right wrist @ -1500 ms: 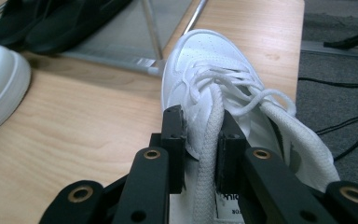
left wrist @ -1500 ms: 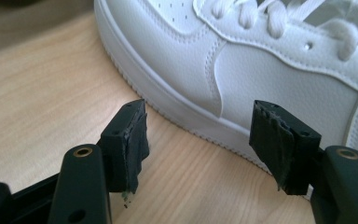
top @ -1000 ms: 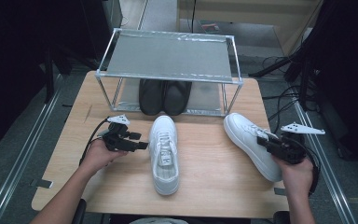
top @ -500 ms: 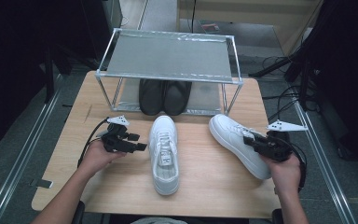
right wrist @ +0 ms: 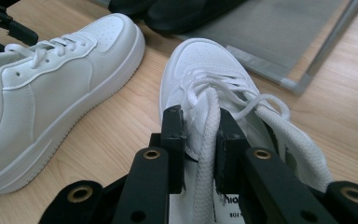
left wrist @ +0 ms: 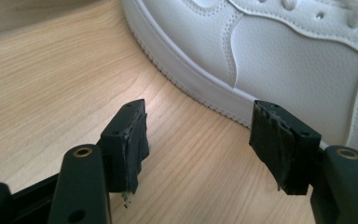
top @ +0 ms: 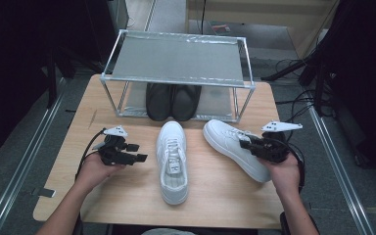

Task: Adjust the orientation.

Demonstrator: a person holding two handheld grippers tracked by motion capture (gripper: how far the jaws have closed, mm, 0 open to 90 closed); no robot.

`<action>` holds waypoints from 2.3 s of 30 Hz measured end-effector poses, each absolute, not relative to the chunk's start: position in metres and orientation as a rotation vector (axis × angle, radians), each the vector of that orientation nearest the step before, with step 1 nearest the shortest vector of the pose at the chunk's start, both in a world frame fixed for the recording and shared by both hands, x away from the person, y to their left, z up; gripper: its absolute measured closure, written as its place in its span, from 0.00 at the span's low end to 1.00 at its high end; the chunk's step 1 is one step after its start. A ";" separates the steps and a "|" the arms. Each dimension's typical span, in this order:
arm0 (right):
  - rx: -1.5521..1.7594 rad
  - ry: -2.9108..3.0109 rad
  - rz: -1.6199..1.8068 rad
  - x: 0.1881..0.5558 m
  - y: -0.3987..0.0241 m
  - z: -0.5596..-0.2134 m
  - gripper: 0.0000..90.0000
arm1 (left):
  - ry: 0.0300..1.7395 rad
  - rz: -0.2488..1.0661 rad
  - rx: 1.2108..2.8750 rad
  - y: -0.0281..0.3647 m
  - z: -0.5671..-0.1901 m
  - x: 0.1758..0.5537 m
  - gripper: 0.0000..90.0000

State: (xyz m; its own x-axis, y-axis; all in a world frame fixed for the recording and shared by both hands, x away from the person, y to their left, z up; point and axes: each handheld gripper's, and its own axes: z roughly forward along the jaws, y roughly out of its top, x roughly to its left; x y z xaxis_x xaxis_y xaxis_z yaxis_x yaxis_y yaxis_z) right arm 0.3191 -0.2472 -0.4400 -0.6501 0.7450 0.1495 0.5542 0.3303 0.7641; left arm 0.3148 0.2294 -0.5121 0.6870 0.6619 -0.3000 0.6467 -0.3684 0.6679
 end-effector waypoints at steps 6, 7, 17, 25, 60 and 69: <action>1.141 2.406 1.236 0.326 -0.234 -0.444 0.88 | 1.024 0.031 2.080 0.234 -0.513 0.308 0.41; 1.141 2.411 1.240 0.327 -0.234 -0.444 0.88 | 1.026 0.033 2.080 0.235 -0.513 0.307 0.41; 1.113 2.511 1.205 0.330 -0.216 -0.453 0.88 | 1.031 0.028 2.088 0.237 -0.515 0.304 0.41; 1.072 2.559 1.178 0.325 -0.198 -0.457 0.87 | 1.025 0.020 2.099 0.234 -0.516 0.304 0.41; 1.080 2.457 1.418 0.319 -0.205 -0.446 0.75 | 0.980 0.021 2.120 0.219 -0.515 0.308 0.41; 1.139 2.397 1.392 0.320 -0.225 -0.449 0.77 | 0.960 0.008 2.138 0.211 -0.516 0.315 0.41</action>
State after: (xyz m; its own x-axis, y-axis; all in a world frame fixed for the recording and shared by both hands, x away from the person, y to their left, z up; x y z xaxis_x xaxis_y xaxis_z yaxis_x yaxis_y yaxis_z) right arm 0.3203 -0.2254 -0.4487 -0.7023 0.6717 0.2358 0.5378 0.2835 0.7940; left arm 0.3145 0.2112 -0.5158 0.7151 0.6370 -0.2880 0.6323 -0.4135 0.6552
